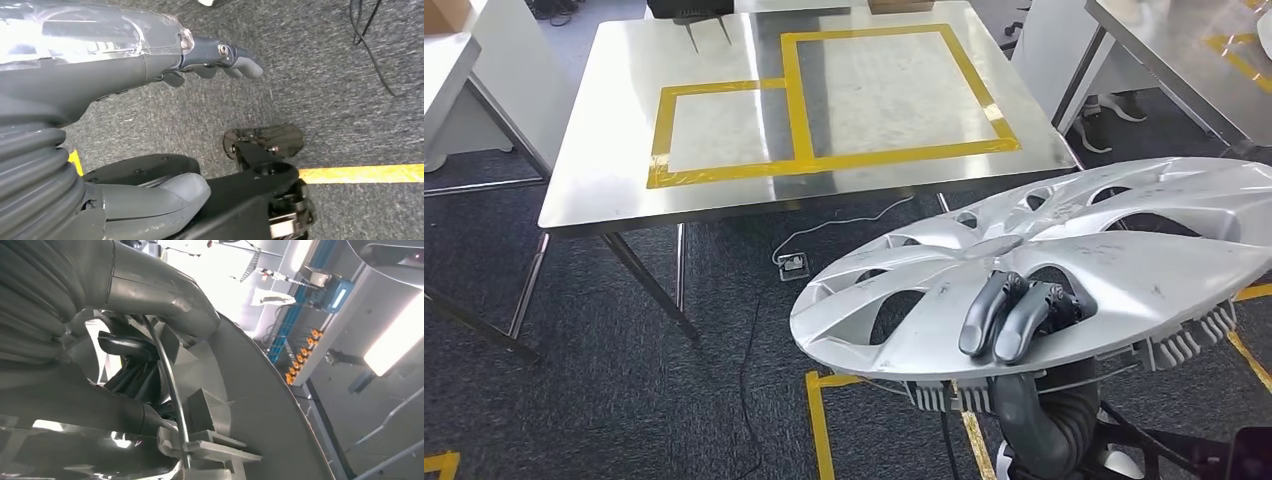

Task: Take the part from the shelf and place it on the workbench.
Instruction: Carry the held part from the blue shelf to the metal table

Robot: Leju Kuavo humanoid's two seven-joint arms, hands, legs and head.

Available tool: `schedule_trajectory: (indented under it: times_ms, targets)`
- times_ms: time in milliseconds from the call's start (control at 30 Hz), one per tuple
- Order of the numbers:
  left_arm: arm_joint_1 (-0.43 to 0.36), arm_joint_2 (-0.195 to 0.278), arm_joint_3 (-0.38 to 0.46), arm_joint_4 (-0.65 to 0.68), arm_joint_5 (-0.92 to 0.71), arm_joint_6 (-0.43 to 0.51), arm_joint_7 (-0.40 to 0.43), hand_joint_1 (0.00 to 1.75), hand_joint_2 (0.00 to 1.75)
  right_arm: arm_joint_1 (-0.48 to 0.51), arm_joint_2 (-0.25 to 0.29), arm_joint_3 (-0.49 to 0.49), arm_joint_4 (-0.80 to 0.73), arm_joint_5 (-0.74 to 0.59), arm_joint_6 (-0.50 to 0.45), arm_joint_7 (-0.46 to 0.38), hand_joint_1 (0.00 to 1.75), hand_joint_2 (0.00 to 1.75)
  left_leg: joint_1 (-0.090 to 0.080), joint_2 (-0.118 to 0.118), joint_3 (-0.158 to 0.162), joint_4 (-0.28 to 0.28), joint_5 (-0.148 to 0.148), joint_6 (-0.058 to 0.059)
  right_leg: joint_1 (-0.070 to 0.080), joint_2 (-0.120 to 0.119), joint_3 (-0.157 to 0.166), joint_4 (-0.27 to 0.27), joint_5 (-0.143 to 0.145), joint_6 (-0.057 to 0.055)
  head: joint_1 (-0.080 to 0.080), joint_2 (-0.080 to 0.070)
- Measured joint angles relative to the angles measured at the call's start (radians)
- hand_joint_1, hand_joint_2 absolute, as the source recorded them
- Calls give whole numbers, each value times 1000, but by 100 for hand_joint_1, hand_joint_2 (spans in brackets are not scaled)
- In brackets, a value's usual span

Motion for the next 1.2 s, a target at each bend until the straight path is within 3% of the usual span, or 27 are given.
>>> schedule_trajectory:
  times_ms: [133,200,267,300,333,367,433,467,533,600,667,767,800,833,867,933,967,1033,1133,1200]
  targets:
    - [2,1,0,0,0,0,0,0,175,0,0,-1,-1,0,0,0,175,175,-1,-1,9,-12,-4,24,-4,1,-1,13,-17,20,4,0]
    - [0,1,0,0,0,0,0,0,175,0,0,-1,-1,0,0,0,175,175,3,0,14,-16,-4,32,-6,1,-38,95,-65,30,15,0]
    - [1,0,0,0,0,0,0,0,175,0,1,-1,0,0,0,0,175,175,2,1,16,-16,-7,36,-7,1,-108,229,-120,36,28,0]
    - [1,0,0,0,0,0,0,0,175,1,1,-1,0,0,0,0,175,175,1,2,17,-16,-9,38,-7,1,-135,274,-128,37,32,0]
    - [2,0,0,0,0,0,0,0,175,1,1,-1,0,0,0,0,175,175,0,2,20,-16,-11,38,-7,1,-145,283,-115,35,35,0]
    - [2,0,0,0,0,0,0,0,175,1,1,-1,0,0,0,0,175,175,-1,1,24,-16,-14,38,-6,1,-137,253,-83,32,39,0]
    - [1,-1,0,0,0,-1,0,0,175,1,1,-1,0,0,0,0,175,175,-3,0,35,-16,-21,35,-4,2,-82,126,-4,19,46,0]
    - [0,-2,0,0,0,-2,0,0,175,0,1,-1,0,0,0,0,175,175,-4,-1,38,-16,-24,32,-1,2,-55,67,18,12,48,0]
    - [0,-3,0,0,0,-3,-1,0,175,-1,1,-1,-1,0,0,0,175,175,-6,-1,39,-18,-28,23,4,1,-29,14,20,1,51,0]
    - [0,-3,0,0,0,-3,-2,0,175,0,2,-1,-1,0,0,0,175,175,-5,2,39,-19,-31,12,3,0,-23,0,18,-7,51,0]
    - [-1,-2,0,0,0,-3,-3,0,175,-1,3,-1,-1,0,0,0,175,175,-5,1,28,13,-53,2,-2,-1,-11,-15,21,-14,44,0]
    - [0,-1,0,0,0,-3,-4,0,175,-1,3,0,-1,0,0,-1,175,175,0,-3,-67,191,-130,-10,-4,-4,3,-23,17,-21,22,0]
    - [1,-1,0,0,0,-3,-4,0,175,0,3,0,-1,0,0,-1,175,175,1,-4,-100,243,-141,-13,-4,-4,5,-22,14,-22,17,0]
    - [2,-1,0,0,0,-3,-4,0,175,1,3,0,-1,0,0,-1,175,175,3,-4,-119,263,-133,-15,-4,-3,9,-22,10,-22,13,0]
    - [3,-1,0,0,0,-3,-4,0,175,1,3,0,0,0,0,-1,175,175,3,-3,-117,243,-104,-16,-4,-3,15,-21,5,-20,11,0]
    - [3,0,0,0,0,-3,-4,0,175,1,3,0,0,0,0,-1,175,175,3,-1,-65,117,-20,-12,-5,-2,30,-17,-10,-13,6,0]
    - [2,0,0,0,0,-3,-4,0,175,1,3,0,0,0,0,-1,175,175,3,1,-36,55,5,-9,-3,-1,35,-14,-18,-8,2,0]
    - [2,0,0,0,0,-3,-4,0,175,0,3,0,-1,0,0,-1,175,175,0,2,-8,0,10,2,0,0,38,-10,-29,3,-1,0]
    - [2,1,0,0,0,-3,-4,0,175,0,4,0,-1,0,0,-1,175,175,0,1,-2,-8,3,20,-2,-1,41,-6,-41,17,2,0]
    - [1,1,0,0,0,-2,-4,0,175,-1,4,-1,-3,0,0,-1,175,175,4,1,8,-14,-1,31,-5,-1,11,60,-75,29,11,0]
